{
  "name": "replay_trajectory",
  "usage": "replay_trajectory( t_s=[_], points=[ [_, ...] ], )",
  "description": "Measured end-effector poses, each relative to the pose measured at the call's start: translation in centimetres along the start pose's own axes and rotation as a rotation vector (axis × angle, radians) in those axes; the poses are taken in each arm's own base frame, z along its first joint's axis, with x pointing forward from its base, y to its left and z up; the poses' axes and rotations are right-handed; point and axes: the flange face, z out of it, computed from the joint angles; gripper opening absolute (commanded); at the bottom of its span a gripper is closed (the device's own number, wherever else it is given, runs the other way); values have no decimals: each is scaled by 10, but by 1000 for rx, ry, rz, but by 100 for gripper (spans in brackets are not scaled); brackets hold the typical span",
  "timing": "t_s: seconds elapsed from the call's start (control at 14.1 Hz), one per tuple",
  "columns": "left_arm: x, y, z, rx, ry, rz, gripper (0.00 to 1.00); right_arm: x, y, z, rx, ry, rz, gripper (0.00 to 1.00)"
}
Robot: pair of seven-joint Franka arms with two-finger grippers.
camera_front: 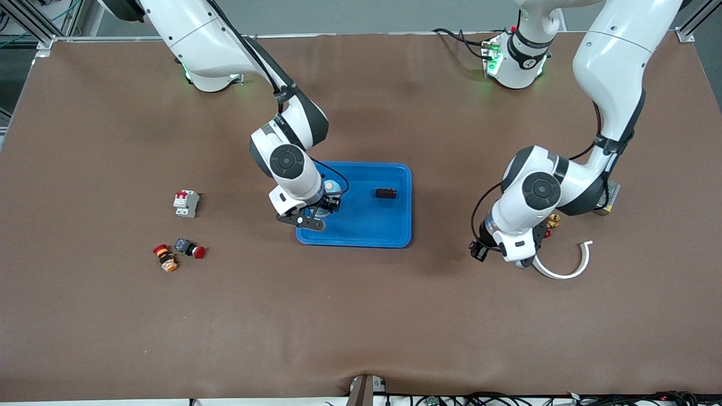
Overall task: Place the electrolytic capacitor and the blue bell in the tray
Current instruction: 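Lift the bell with the right gripper while the left gripper carries the capacitor, then lower the second bell into the tray and open the right gripper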
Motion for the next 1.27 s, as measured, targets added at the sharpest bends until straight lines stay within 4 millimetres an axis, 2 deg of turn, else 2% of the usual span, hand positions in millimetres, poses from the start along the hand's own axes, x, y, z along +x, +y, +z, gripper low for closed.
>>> replay_trajectory(
  t_s=[0.21, 0.5, 0.92, 1.27],
  points=[
    [-29, 6, -1, -5, -3, -95, 0, 1, 0, 7, 4, 3, 0, 29],
    [-49, 12, -5, -13, -3, -187, 0, -1, -3, 12, 6, 4, -5, 29],
    [-98, 20, -10, -19, 31, -287, 0, 0, -5, 16, 11, 6, -4, 30],
    [-128, 30, -11, 10, 39, -343, 0, 3, -7, 20, 18, 11, -2, 30]
  ],
)
